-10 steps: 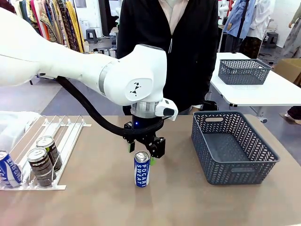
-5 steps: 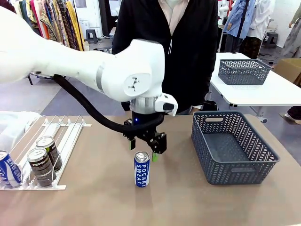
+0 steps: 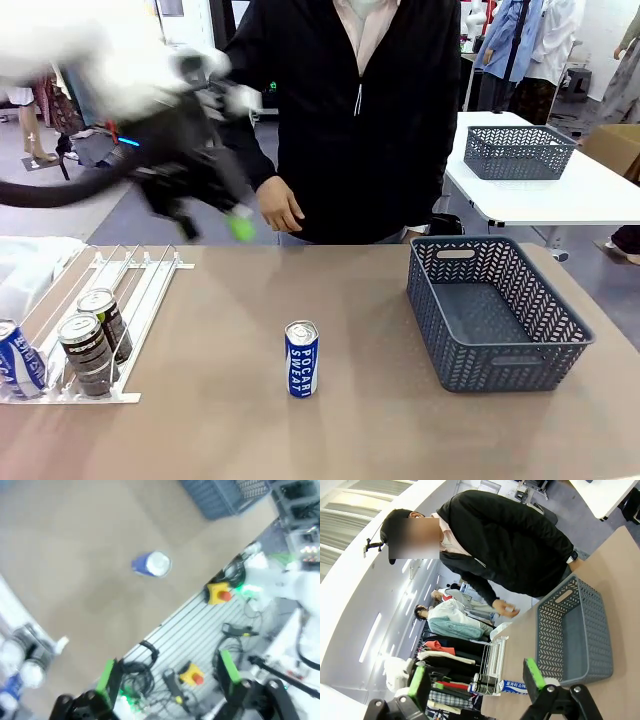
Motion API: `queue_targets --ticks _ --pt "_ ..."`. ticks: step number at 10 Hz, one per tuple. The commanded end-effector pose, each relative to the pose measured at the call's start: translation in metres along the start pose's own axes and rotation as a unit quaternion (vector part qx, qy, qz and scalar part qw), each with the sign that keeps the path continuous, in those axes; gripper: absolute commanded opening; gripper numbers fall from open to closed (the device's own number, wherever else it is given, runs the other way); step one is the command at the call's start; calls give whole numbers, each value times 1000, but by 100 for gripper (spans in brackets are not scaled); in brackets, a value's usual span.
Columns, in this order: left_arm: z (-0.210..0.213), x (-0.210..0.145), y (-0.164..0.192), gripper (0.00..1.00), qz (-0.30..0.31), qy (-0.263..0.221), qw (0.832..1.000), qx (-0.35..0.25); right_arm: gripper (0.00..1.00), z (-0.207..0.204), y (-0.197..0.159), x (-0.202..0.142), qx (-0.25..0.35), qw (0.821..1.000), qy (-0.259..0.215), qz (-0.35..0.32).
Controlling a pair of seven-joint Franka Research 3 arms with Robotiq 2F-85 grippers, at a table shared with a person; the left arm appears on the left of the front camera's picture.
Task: Retrieve and store the cans from the dispenser.
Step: Pick up one can from the Automatic Can Dispenser and place it in the middle of the table, then pick up the last remaining can from one row of the Automatic Can Dispenser and place it in the middle of the table.
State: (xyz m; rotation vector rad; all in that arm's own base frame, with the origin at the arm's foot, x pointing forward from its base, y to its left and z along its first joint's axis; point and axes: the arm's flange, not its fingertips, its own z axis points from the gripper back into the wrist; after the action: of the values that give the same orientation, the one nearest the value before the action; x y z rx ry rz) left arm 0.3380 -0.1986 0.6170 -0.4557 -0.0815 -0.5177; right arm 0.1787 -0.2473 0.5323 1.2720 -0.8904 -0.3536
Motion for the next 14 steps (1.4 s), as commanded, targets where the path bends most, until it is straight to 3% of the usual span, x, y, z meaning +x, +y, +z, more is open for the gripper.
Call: queue_targets --ticks 1,3,4,5,6,7,8,14 --pt "58 -60 110 100 77 -74 989 -105 100 -1 2 4 11 1000 -7 13" --pt "104 -148 218 100 225 -199 934 -196 100 -1 2 4 11 1000 -7 13" --pt "106 -184 257 100 262 -242 899 -255 100 -1 2 4 11 1000 -7 13" --pt "99 -212 287 100 295 -280 860 -310 100 -1 2 4 11 1000 -7 13" --pt "88 -229 306 100 332 -286 836 -330 100 -1 2 4 11 1000 -7 13" --pt "83 -229 311 100 325 -254 847 -335 100 -1 2 4 11 1000 -7 13" --pt "104 -252 306 100 317 -248 871 -281 100 -1 2 4 11 1000 -7 13" --pt "104 -252 306 100 317 -248 871 -281 100 -1 2 4 11 1000 -7 13"
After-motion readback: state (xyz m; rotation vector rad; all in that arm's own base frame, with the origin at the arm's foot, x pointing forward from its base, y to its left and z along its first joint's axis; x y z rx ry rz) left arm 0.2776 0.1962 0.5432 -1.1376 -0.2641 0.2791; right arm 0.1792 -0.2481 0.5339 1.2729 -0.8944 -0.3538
